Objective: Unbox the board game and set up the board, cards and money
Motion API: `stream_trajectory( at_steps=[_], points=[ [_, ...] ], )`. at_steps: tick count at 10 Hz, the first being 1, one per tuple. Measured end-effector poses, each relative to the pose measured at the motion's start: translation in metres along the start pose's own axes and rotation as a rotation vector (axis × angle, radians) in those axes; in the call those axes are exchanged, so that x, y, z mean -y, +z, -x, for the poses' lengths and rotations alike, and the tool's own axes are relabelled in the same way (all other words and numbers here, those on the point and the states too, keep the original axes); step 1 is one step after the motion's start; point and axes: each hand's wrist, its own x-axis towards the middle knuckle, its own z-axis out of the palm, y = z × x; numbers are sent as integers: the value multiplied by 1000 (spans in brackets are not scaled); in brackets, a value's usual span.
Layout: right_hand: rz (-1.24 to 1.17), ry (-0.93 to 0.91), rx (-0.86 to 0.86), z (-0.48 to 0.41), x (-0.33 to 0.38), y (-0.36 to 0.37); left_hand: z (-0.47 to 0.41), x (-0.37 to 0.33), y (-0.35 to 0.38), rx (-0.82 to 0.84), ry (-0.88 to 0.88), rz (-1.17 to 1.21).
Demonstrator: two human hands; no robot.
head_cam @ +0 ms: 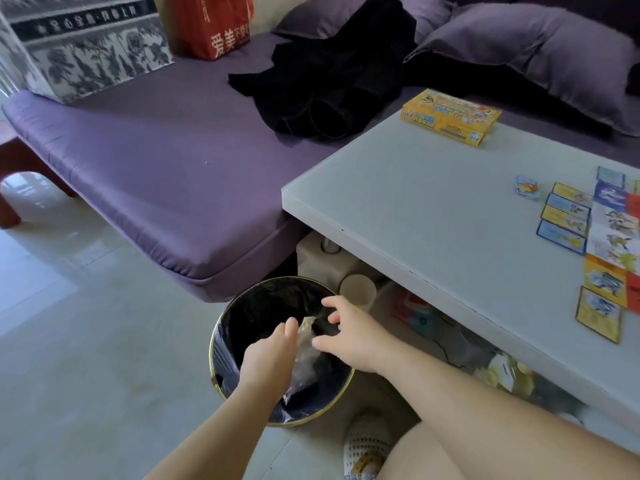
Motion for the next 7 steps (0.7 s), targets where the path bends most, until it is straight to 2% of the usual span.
stream_trajectory(
  at_steps=[2,3,4,5,7],
  points=[
    [8,22,26,-3,-14,-10,-11,4,37,153,59,-296],
    [15,29,14,-3,-20,-15,-12,6,44,297,82,-308],
    [44,22,-7,-3,-23,-18,-16,7,44,376,60,-211],
    [75,23,0,0,-22,-21,-20,6,29,410,81,-205],
    [97,-31,-55,18,-3,-31,-26,-1,-15,246,88,-39]
  ],
)
